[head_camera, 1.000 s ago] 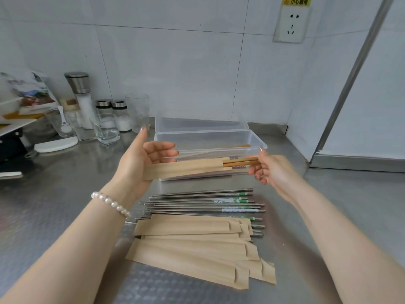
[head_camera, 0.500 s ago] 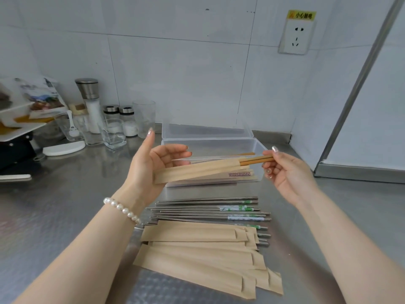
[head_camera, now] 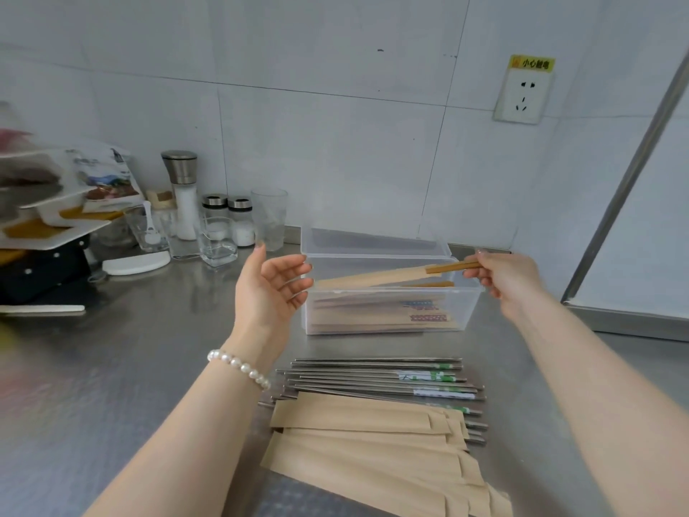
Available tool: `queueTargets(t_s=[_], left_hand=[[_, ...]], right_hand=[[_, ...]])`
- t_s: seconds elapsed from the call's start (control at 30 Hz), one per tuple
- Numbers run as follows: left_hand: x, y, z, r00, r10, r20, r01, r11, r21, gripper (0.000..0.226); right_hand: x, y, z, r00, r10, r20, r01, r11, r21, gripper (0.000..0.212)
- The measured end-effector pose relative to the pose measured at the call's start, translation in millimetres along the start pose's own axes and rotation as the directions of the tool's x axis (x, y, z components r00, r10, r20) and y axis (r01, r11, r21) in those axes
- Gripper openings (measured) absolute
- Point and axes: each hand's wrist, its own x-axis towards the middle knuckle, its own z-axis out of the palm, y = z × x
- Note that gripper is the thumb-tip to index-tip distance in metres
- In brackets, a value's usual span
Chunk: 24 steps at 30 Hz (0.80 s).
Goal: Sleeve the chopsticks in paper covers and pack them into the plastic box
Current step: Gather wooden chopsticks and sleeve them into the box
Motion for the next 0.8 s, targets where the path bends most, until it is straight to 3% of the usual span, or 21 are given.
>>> queueTargets(t_s=[0.23, 0.3, 0.37, 0.43, 0.53, 0.63, 0.8], left_hand=[[1.0, -1.0, 0.7, 1.0, 0.004, 0.02, -0.004, 1.0, -0.004, 0.051], [0.8, -1.4, 1.1, 1.0, 0.007, 0.024, -0.007, 1.0, 0.001, 0.05], [0.3, -1.8, 1.4, 1.0, 0.005, 0.03, -0.005, 1.0, 0.006, 0.05], [-0.2, -2.2, 1.8, 0.999, 0.001, 0.036, -0.001, 1.0, 0.008, 0.049], [-0.2, -2.6, 1.8, 0.999, 0.003, 0.037, -0.004, 1.0, 0.014, 0.049], [-0.5, -2.8, 2.5, 0.999, 0.009, 0.036, -0.01, 1.0, 0.024, 0.048], [-0.5, -4.3, 2.6, 0.999, 0.032, 0.038, -0.034, 0.998, 0.046, 0.046]], right_hand=[[9.9, 3.1, 30.1, 0.996, -0.07, -0.055, 0.054, 0.963, -0.264, 0.025], [8.0, 3.9, 35.4, 0.99, -0.117, -0.076, 0.065, 0.87, -0.489, 0.028], [4.2, 3.2, 40.2, 0.977, -0.196, -0.077, 0.084, 0.697, -0.712, 0.037], [2.2, 1.5, 42.5, 0.971, -0.236, -0.041, 0.101, 0.557, -0.824, 0.045], [0.2, -2.8, 42.6, 0.973, -0.23, 0.022, 0.122, 0.431, -0.894, 0.054], [2.9, -5.8, 39.9, 0.979, -0.197, 0.052, 0.125, 0.377, -0.918, 0.057], [-1.7, -14.9, 32.0, 0.967, -0.238, 0.088, 0.189, 0.441, -0.878, 0.052]])
